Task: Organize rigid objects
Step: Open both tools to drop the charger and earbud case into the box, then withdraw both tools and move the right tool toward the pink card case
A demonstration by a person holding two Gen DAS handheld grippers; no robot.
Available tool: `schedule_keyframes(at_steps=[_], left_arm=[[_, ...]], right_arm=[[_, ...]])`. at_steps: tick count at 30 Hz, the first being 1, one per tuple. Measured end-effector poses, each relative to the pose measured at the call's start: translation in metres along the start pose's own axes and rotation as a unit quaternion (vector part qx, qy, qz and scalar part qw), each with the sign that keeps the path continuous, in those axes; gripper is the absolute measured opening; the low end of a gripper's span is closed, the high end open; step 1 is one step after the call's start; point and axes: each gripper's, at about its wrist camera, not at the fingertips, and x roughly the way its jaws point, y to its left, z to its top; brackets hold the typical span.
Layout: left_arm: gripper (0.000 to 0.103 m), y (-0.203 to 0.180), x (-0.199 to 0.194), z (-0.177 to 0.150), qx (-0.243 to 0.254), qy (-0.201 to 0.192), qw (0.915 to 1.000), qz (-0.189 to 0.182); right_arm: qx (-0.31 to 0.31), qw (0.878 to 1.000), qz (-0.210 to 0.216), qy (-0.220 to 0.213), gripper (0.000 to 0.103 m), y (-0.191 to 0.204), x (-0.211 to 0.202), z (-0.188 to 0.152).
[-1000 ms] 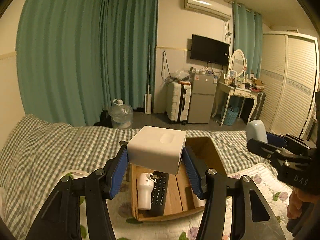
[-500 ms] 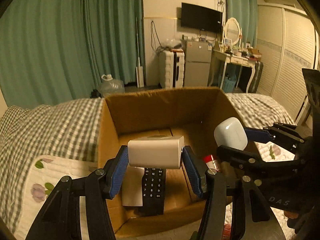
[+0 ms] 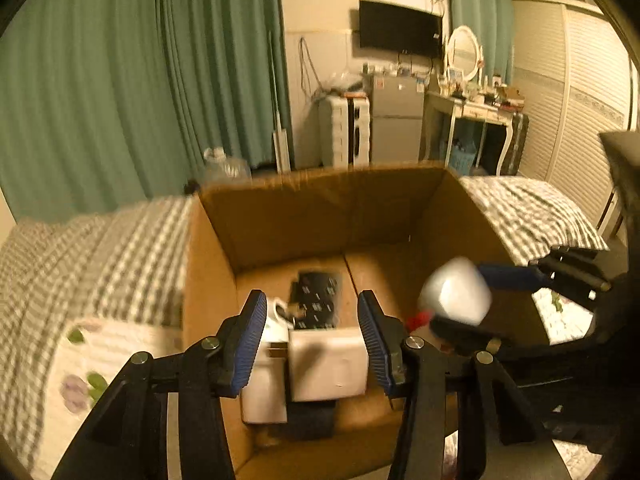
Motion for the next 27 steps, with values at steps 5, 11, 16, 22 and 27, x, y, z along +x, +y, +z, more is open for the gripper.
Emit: schedule_keyframes(at_steps=[5,11,16,22,27], left_arm=[[0.052,0.007,-0.022,0.015,-0.010,-0.018,0.9998,0.007],[0.060,0.015,-0.069,0.032,-0.035,-0.058,0.9977,0.006],[0.065,0.017,-0.120,0.041,-0.048,-0.097,0.9940,0.017],[0.065,0.025,-0.173,0.042,-0.081,-0.122,0.9891,0.009],[0.065,0.030,-0.211,0.042,-0.084,-0.134,0.9873,0.016]], right_arm=[[-0.003,0.999,-0.013,-0.035,0.070,0.003,-0.028,0.002],[0.009,0.997,-0.027,-0.076,0.075,-0.001,-0.075,0.009],[0.030,0.991,-0.033,-0.123,0.083,-0.005,-0.129,0.013],[0.044,0.984,-0.035,-0.170,0.091,0.000,-0.193,0.012],[0.049,0.979,-0.036,-0.196,0.093,0.009,-0.239,0.004]])
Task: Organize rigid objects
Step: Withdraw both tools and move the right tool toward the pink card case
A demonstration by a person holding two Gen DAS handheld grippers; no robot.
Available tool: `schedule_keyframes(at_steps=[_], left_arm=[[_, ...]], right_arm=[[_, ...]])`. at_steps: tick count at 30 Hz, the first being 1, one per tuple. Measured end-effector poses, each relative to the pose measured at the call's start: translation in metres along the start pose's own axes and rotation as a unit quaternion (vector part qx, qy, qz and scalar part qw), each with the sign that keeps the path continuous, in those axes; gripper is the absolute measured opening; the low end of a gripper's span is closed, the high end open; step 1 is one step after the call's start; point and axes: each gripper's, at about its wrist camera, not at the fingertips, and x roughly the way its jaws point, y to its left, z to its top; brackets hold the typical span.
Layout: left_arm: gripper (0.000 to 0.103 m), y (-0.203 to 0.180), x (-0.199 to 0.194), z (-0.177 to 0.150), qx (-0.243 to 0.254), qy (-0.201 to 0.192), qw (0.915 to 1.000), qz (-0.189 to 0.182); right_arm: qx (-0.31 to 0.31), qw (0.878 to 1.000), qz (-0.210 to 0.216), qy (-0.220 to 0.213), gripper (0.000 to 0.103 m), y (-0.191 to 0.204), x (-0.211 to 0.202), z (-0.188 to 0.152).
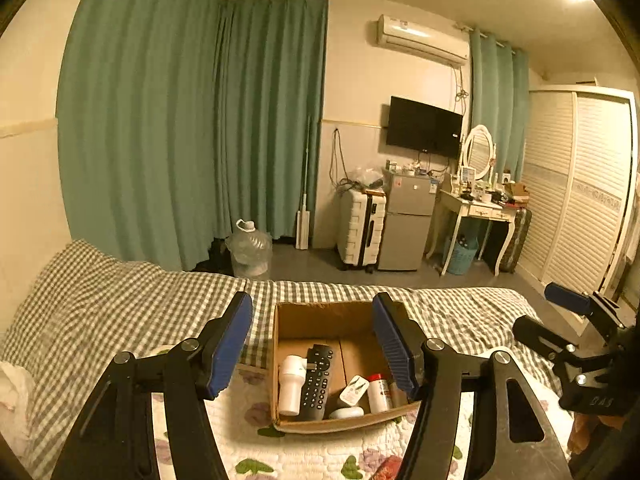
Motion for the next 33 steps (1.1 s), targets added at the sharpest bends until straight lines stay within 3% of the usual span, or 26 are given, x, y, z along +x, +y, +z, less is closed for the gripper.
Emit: schedule_keyframes(at_steps=[8,16,28,30,33], left_arm=[[0.065,-0.005,-0.049,0.002,0.018,-0.038,0.9990,0.018],[0.065,-0.007,-0.067,-0.009,0.013,-0.047,0.9987,0.012],[0.063,-0.007,-0.040,-0.044,0.012,-0.006,0.9999,0.001],[0.057,-0.007,-0.032,-0.052,0.012,0.004,0.9999,-0.001],[0.056,-0.006,-0.020,-0.063,0.011,0.021,0.9997,0.000]], right_arm=[[0.009,0.999,0.007,-0.031,0.096,0.006,-0.057,0.008],[0.006,1.000,0.009,-0.029,0.096,0.011,-0.076,-0.002],[0.004,0.999,0.013,0.029,0.096,0.007,-0.034,-0.044],[0.003,0.999,0.013,0.042,0.096,0.008,-0.024,-0.053],[0.003,0.998,0.014,0.061,0.096,0.005,-0.009,-0.069]])
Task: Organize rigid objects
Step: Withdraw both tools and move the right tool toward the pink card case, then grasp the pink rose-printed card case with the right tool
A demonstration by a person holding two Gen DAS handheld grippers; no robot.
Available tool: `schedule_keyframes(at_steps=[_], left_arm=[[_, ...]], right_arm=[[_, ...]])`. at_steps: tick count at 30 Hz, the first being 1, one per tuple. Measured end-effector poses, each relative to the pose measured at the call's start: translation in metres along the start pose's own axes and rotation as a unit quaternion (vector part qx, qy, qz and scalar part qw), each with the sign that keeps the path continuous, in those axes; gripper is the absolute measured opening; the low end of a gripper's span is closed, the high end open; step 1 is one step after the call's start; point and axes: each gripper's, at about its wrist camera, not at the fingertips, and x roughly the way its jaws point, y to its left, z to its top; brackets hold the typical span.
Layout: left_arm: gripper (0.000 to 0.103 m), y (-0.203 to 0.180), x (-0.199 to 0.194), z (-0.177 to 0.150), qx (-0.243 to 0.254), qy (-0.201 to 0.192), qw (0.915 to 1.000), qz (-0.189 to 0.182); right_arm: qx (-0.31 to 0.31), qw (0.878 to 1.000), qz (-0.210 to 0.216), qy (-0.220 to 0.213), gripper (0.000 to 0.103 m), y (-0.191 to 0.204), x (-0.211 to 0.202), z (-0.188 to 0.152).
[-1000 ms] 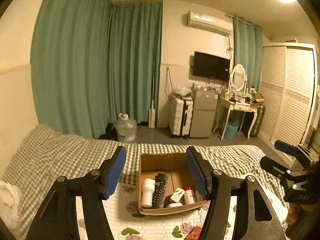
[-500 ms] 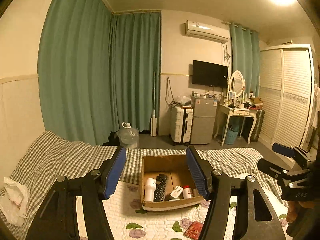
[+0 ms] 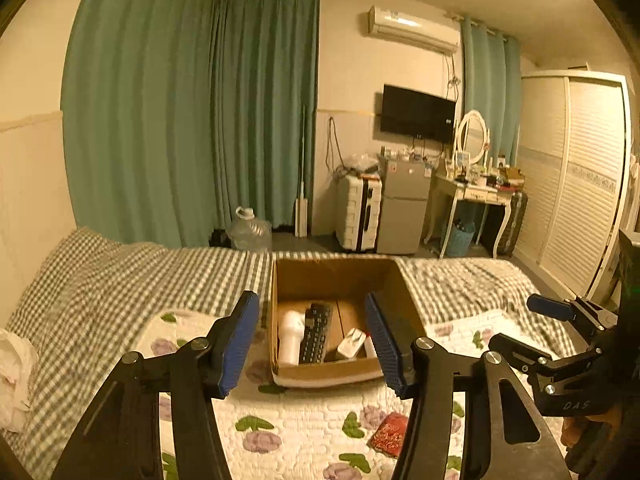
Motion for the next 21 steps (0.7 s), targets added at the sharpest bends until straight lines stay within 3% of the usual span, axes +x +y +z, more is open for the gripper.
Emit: schedule_keyframes(at_steps=[11,21], left_arm=[[0.058,0.005,0.050,-0.039,-0.013,0.068,0.9976,0.001],[0.058,0.010,0.097,-0.087,-0.005,0.137,0.9905,0.006]], right_arm=[[-0.012,0.994,0.025,0.107,0.096,-0.002,0.072,-0.055],[-0.071,0.971,0.049,0.223,0.096,0.018,0.137,-0.118]])
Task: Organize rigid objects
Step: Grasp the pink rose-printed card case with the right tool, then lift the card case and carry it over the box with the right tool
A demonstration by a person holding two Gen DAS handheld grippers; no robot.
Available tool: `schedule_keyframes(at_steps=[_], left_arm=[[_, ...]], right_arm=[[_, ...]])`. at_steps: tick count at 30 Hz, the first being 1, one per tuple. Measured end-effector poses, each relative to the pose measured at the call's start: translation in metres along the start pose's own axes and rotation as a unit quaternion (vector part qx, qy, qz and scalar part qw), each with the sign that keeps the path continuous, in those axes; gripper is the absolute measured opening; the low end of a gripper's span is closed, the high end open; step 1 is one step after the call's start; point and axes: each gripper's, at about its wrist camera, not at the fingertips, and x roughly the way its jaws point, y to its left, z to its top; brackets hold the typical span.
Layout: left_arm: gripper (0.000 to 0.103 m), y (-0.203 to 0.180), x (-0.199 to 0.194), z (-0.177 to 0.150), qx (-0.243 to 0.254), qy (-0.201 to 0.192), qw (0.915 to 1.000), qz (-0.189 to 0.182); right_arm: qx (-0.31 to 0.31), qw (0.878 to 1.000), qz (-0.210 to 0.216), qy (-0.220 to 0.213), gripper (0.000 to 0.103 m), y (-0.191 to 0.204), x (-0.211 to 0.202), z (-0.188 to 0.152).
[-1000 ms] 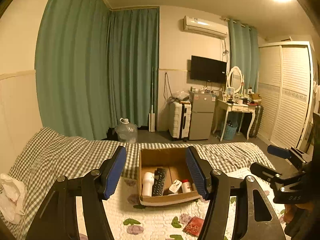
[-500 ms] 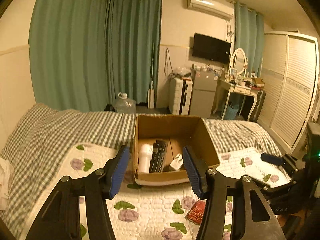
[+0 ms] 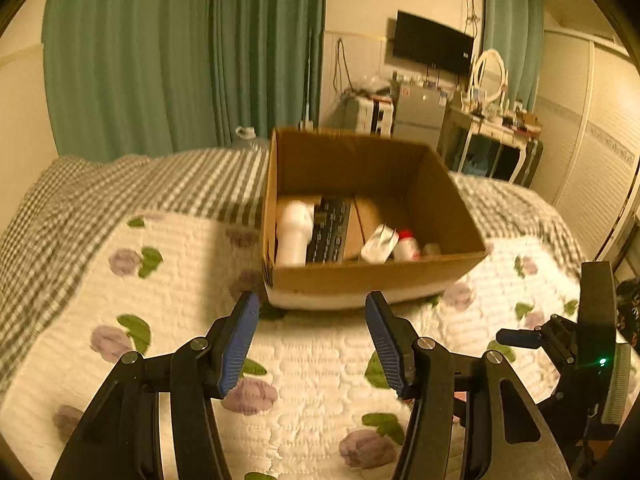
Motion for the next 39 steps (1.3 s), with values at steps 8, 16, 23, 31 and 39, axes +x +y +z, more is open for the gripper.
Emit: schedule_keyframes(at_steps=[8,16,23,31,39], left_arm=[[0.058,0.000,0.041,-0.030,0.005,0.061,0.9981,-0.005],[0.058,-0.002,0.057,-0.044,0.002,0.092,0.9957,-0.012],[0.057,-0.006,0.039,-0.042,0.008,0.077,0.9969,-0.018],[0.051,-0.016,-0.010,-0.029,0.012,0.038,0.9990,-0.019],[0.051,-0.019,-0.071,-0.009,0.006,-0.015,0.9997,-0.020]], right_arm=[[-0.021,0.998,-0.002,0.061,0.096,0.003,0.044,-0.011],[-0.035,0.997,-0.014,0.073,0.084,0.005,0.056,-0.011],[-0.032,0.997,-0.021,0.067,0.069,0.018,0.047,-0.008],[-0.008,1.000,-0.016,0.020,0.069,0.023,-0.003,-0.012],[0.008,0.997,-0.039,-0.072,0.069,0.028,-0.086,0.007]])
